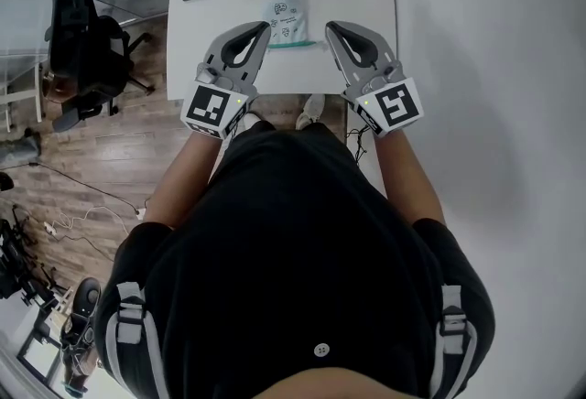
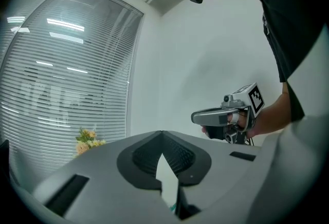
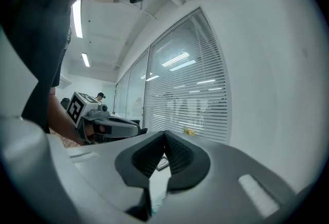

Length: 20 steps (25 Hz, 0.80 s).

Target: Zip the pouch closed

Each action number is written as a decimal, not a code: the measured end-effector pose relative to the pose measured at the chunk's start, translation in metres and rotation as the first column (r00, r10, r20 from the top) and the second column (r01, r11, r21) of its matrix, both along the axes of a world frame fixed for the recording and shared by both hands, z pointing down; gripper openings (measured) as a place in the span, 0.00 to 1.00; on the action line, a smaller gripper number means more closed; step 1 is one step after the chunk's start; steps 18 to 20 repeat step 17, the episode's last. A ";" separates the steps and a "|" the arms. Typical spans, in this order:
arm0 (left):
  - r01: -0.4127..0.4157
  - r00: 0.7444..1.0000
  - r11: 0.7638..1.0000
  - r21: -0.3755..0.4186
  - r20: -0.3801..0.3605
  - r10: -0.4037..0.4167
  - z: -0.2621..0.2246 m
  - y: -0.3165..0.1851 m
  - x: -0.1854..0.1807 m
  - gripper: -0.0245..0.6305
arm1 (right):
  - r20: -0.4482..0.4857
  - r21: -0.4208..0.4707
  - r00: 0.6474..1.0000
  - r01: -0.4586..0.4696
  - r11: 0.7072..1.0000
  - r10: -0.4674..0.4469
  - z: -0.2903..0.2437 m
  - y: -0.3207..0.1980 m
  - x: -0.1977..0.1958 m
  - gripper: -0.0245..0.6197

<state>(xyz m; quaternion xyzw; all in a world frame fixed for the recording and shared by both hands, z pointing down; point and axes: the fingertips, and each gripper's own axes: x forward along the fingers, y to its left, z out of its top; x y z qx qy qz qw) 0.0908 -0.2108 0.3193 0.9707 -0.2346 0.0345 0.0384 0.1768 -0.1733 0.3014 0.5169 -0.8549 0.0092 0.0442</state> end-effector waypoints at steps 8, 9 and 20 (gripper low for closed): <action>0.006 1.000 1.000 -0.008 0.015 -0.006 0.000 0.002 -0.008 0.05 | -0.002 0.003 1.000 0.021 1.000 -0.021 -0.007 0.000 -0.009 0.05; 0.008 1.000 1.000 -0.009 0.019 -0.008 0.000 0.002 -0.010 0.05 | -0.002 0.003 1.000 0.024 1.000 -0.024 -0.007 0.000 -0.010 0.05; 0.021 0.999 1.000 -0.015 0.037 -0.021 0.005 0.005 -0.019 0.05 | -0.004 -0.010 0.999 0.038 0.999 -0.038 0.005 0.001 -0.022 0.05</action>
